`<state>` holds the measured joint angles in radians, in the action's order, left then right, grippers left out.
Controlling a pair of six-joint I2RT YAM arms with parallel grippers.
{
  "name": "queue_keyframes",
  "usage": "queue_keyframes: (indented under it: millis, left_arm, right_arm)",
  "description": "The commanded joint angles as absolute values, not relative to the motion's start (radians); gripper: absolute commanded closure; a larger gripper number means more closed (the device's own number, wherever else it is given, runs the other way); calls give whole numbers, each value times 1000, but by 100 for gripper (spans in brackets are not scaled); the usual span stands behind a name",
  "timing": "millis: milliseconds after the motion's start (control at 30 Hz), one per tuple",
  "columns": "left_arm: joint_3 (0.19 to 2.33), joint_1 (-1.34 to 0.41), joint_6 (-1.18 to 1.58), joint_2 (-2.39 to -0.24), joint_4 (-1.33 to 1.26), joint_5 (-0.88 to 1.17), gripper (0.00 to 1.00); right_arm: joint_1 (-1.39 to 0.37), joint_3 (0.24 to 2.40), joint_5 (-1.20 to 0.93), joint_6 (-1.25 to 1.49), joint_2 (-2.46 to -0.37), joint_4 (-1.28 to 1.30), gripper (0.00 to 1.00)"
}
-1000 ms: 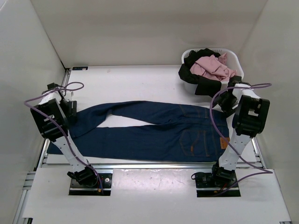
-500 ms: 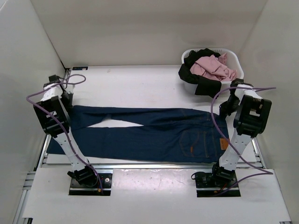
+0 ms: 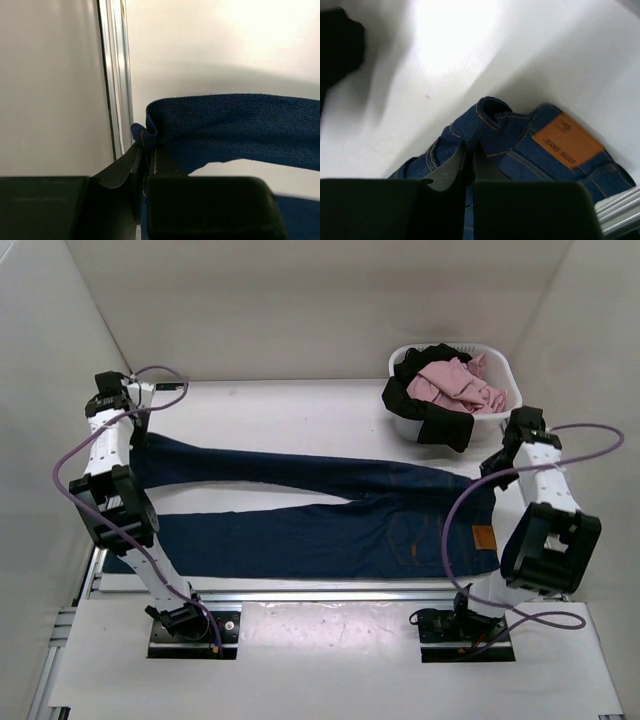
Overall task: Fold and stack the trousers
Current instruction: Fold the trousers
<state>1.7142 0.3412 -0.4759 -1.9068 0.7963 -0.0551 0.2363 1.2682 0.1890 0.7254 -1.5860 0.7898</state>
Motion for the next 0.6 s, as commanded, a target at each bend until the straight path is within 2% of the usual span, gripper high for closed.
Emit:
queue_keyframes:
  millis: [0,67,100,167,200,300,500,567]
  left_arm:
    - [1576,367,-499,-1801,776,-155,86]
    - [1439,379,-485,-1737,761,-167,86]
    - [1398,396,-474,-1715,747,-157,86]
    - [1284,410,-465,-1665,738,-143,86]
    - [1251,410,-465,-1649,738,-143,86]
    - [1148,410,-465,-1599,729,-121,86]
    - [1123,410,-474,-1588,719,-112,86]
    - [1123,410,-483,-1578,719,-112,86]
  right_arm:
    - [255,1075,241,776,-1490,827,98]
    - [255,959,241,828,-1374,868,90]
    - [255,862,241,872,-1332,883,77]
    - [255,780,241,906,-1217,934,68]
    - [255,749,210,920,-1180,951,53]
    - [255,690,199,949,-1068,1040,30]
    - [255,804,251,927,-960,1156,29]
    - [255,871,252,936,-950,1167,25]
